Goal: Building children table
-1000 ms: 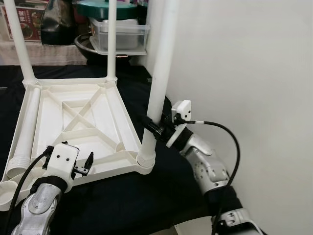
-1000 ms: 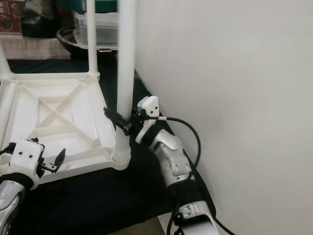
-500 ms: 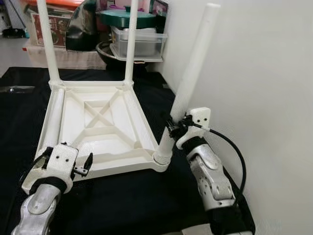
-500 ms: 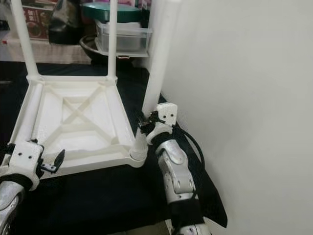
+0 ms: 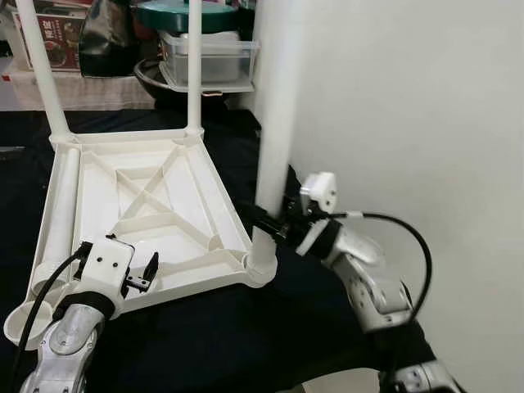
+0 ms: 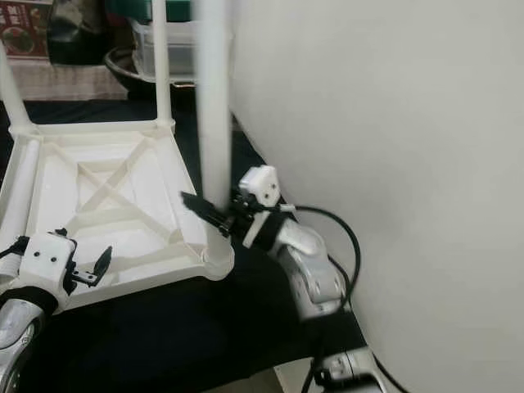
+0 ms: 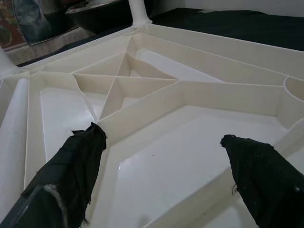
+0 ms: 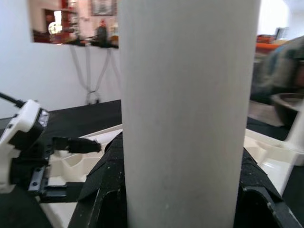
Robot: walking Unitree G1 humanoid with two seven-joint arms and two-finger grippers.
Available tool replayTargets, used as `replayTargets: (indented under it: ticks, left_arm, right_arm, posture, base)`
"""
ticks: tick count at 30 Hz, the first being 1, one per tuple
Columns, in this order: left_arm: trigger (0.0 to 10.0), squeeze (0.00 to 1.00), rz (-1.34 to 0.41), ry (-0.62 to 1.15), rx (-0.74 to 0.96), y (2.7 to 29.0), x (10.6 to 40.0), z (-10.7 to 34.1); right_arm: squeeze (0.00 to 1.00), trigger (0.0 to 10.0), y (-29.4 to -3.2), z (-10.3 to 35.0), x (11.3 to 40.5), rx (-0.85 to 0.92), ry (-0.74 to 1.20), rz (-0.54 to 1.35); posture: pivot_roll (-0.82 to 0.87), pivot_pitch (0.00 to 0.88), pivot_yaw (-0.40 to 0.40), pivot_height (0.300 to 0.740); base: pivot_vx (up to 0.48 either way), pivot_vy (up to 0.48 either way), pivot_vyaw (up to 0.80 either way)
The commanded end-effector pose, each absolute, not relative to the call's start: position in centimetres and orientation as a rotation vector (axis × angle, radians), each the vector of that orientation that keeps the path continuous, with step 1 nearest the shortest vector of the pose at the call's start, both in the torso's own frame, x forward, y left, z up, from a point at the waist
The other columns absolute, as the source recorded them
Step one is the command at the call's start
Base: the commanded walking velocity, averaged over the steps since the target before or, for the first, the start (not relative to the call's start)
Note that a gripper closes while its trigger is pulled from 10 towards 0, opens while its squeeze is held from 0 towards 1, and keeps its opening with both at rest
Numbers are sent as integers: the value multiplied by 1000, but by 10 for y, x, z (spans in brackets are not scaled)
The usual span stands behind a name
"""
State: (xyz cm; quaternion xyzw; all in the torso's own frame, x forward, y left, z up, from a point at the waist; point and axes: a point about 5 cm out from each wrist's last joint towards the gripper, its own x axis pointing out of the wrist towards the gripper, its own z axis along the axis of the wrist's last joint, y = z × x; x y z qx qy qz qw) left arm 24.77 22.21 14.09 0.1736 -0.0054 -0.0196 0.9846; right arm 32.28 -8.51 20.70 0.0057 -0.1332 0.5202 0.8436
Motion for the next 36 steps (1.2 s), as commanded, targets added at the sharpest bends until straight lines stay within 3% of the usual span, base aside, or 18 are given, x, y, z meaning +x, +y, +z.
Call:
replayTargets:
  ticks: [1, 11, 20, 25, 28, 29, 36]
  left_arm:
    - [10000, 0, -46, -7, 360, 222, 248, 140]
    - [10000, 0, -24, 2, 360, 223, 239, 138]
    - [10000, 0, -20, 2, 356, 221, 239, 137]
    - [10000, 0, -21, 3, 350, 220, 238, 136]
    - [10000, 0, -23, 4, 349, 221, 238, 136]
    - [10000, 0, -27, 4, 348, 221, 239, 136]
    - [10000, 0, -31, 4, 348, 221, 239, 136]
  right_arm:
    - [0, 0, -86, 199, 325, -31, -237, 1133]
    - [0, 0, -70, 201, 331, -195, -204, 1360]
    - [0, 0, -66, 200, 328, -104, -173, 1502]
    - [0, 0, -64, 196, 333, -26, -155, 1475]
    - [0, 0, -63, 201, 342, 55, -160, 1355]
    - [0, 0, -63, 199, 349, 110, -151, 1217]
    - [0, 0, -63, 190, 351, 182, -145, 1050]
  posture:
    - [208, 0, -164, 740]
    - [239, 0, -197, 740]
    - [242, 0, -203, 740]
    - [242, 0, -202, 740]
    - [234, 0, -194, 740]
    - [228, 0, -187, 740]
    - [219, 0, -180, 740]
  base:
    - [0, 0, 0]
    - [0, 0, 0]
    - [0, 0, 0]
    - [0, 0, 0]
    - [0, 0, 0]
    - [0, 0, 0]
    - [0, 0, 0]
